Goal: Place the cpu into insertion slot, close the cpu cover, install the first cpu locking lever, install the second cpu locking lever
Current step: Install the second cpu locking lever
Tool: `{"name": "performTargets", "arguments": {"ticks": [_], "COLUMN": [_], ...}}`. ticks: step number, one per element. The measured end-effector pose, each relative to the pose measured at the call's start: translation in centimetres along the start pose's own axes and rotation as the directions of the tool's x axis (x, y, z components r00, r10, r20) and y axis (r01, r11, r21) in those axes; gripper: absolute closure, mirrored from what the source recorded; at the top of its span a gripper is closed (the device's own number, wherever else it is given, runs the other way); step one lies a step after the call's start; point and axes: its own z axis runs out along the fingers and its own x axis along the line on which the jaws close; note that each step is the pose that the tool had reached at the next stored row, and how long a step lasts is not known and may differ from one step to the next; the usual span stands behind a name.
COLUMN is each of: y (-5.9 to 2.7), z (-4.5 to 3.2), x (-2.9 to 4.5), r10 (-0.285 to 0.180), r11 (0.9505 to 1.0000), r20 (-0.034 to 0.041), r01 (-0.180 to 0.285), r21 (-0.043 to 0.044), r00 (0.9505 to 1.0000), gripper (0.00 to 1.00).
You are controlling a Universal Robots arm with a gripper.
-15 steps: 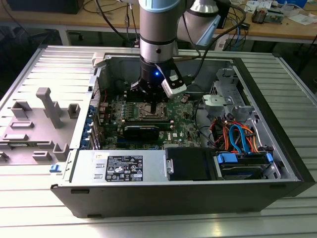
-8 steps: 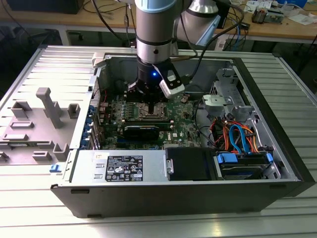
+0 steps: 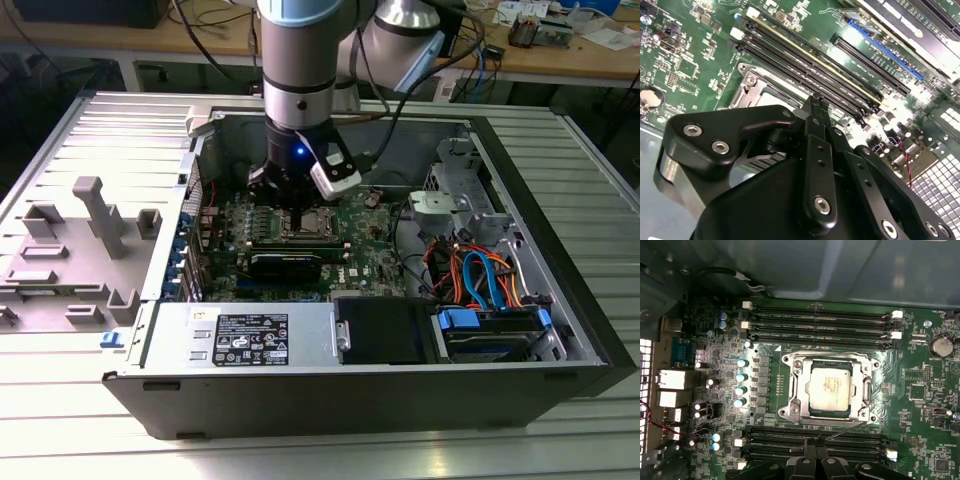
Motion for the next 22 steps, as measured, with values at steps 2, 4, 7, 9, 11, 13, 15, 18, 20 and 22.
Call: {"name": "performTargets", "arguments": {"ticks": [2, 4, 7, 9, 11, 13, 15, 18, 20, 22], "y": [0.02, 0.03, 0.04, 0.05, 0.02, -0.06, -0.3, -0.57, -0.75, -0.89], "z": [0.01, 0.05, 0.31, 0.81, 1.13, 1.24, 1.37, 1.52, 1.65, 1.73], "x": [0.38, 0.78, 1.07, 1.15, 1.27, 1.5, 1.56, 1.59, 1.65, 1.71], "r10": [-0.001, -0.002, -0.004, -0.006, -0.009, -0.011, -0.014, -0.018, -0.024, -0.032], "r11": [1.0, 1.0, 1.0, 1.0, 0.9999, 0.9998, 0.9996, 0.9993, 0.9988, 0.9981], "r20": [0.0001, 0.0, -0.0033, -0.0048, -0.0055, -0.0051, -0.0047, -0.0042, -0.0033, -0.0024], "r01": [0.001, 0.002, 0.004, 0.006, 0.009, 0.011, 0.013, 0.018, 0.024, 0.032], "r21": [-0.0002, -0.0001, -0.0002, -0.0019, -0.0069, -0.0163, -0.0258, -0.0328, -0.0431, -0.0529], "r00": [1.0, 1.0, 1.0, 1.0, 0.9999, 0.9999, 0.9999, 0.9998, 0.9997, 0.9995], "gripper": [0.89, 0.89, 0.89, 0.89, 0.89, 0.89, 0.89, 0.89, 0.89, 0.89]}}
